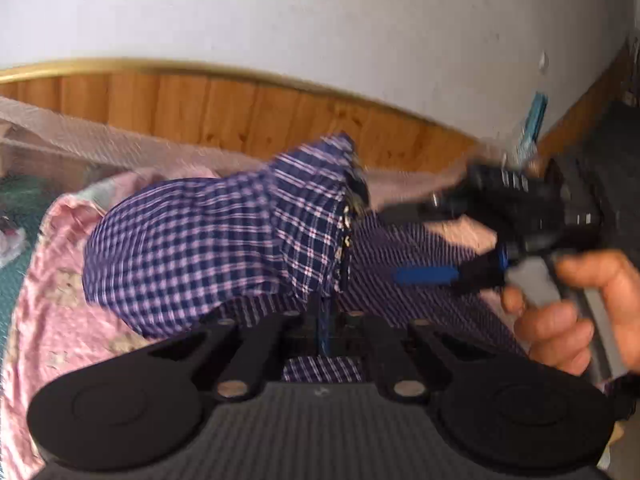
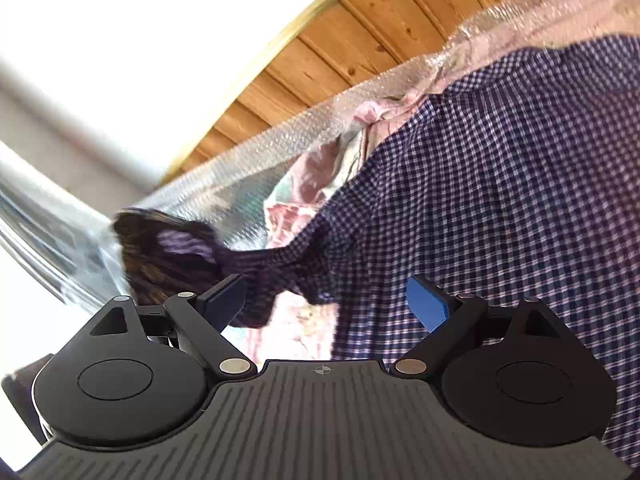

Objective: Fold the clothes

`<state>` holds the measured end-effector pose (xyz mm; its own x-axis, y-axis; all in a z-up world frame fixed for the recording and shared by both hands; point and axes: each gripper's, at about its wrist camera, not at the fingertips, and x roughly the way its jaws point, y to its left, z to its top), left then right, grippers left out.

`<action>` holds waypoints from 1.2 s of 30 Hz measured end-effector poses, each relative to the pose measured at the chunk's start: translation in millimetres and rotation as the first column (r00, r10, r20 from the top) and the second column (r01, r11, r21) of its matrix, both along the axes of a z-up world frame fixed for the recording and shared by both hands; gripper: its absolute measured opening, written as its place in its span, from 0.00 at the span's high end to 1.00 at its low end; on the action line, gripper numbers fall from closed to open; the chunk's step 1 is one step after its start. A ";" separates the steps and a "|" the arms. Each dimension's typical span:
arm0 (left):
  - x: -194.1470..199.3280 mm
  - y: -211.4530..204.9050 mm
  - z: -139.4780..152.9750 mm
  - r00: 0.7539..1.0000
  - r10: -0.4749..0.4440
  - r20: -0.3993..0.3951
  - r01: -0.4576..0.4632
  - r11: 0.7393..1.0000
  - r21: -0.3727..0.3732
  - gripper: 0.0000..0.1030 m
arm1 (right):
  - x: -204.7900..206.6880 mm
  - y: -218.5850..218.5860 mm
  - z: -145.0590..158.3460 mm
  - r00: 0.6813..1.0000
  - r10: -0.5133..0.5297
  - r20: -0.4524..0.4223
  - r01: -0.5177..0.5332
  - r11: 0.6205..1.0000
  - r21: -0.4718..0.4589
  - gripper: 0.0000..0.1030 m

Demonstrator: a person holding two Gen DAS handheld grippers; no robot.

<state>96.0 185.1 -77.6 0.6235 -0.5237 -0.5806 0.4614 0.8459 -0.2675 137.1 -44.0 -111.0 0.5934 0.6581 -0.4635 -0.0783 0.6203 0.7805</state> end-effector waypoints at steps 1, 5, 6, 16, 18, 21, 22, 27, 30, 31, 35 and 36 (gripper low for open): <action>-1.6 -8.4 -6.4 1.000 -0.015 -0.014 0.015 1.000 0.007 1.00 | 0.9 -4.2 -9.0 1.000 0.000 -0.020 0.001 0.998 0.055 0.11; -7.5 -31.5 -23.4 0.997 -0.051 -0.054 0.052 0.999 0.014 1.00 | -3.3 -14.5 -44.6 0.996 0.003 -0.092 0.018 0.975 0.222 0.09; -8.2 -34.3 -25.0 0.997 -0.052 -0.058 0.053 0.998 0.021 1.00 | -5.6 -16.4 -52.5 0.994 0.004 -0.106 0.023 0.967 0.253 0.09; -18.5 -16.4 -35.9 0.991 0.008 -0.131 -0.003 0.999 0.036 0.98 | -53.2 -35.8 -95.4 0.971 -0.091 -0.223 0.147 0.958 0.247 0.09; -22.5 -14.6 -47.7 0.982 -0.010 -0.187 0.014 1.000 0.016 0.96 | -64.8 -39.1 -104.7 0.974 -0.071 -0.217 0.115 0.974 0.196 0.09; -26.3 -25.5 -68.3 0.969 -0.053 -0.240 0.063 0.997 0.034 0.93 | -66.3 -35.1 -122.8 0.978 -0.036 -0.207 0.051 0.996 0.067 0.12; -27.5 -28.8 -73.4 0.966 -0.064 -0.251 0.077 0.996 0.042 0.91 | -65.8 -33.7 -129.6 0.978 -0.027 -0.207 0.036 0.999 0.039 0.14; -33.0 -38.5 -84.5 0.961 -0.086 -0.265 0.110 0.991 0.080 0.84 | -60.4 -25.0 -138.8 0.990 0.030 -0.139 -0.023 0.998 0.051 0.21; -37.3 -31.3 -85.7 0.960 -0.066 -0.272 0.092 0.992 0.084 0.84 | -54.2 -20.0 -138.3 0.993 0.025 -0.112 -0.025 1.000 0.001 0.21; -40.1 -27.9 -86.0 0.960 -0.056 -0.276 0.082 0.993 0.084 0.84 | -52.1 -16.9 -138.2 0.993 0.042 -0.108 -0.042 0.999 -0.002 0.21; -49.9 -12.5 -89.0 0.953 -0.011 -0.303 0.037 0.996 0.081 0.83 | -43.8 -4.4 -137.9 0.990 0.108 -0.089 -0.110 0.994 -0.014 0.47; -52.7 -8.8 -89.7 0.951 0.002 -0.309 0.023 0.997 0.078 0.83 | -42.6 -1.4 -137.5 0.990 0.120 -0.078 -0.122 0.992 -0.018 0.50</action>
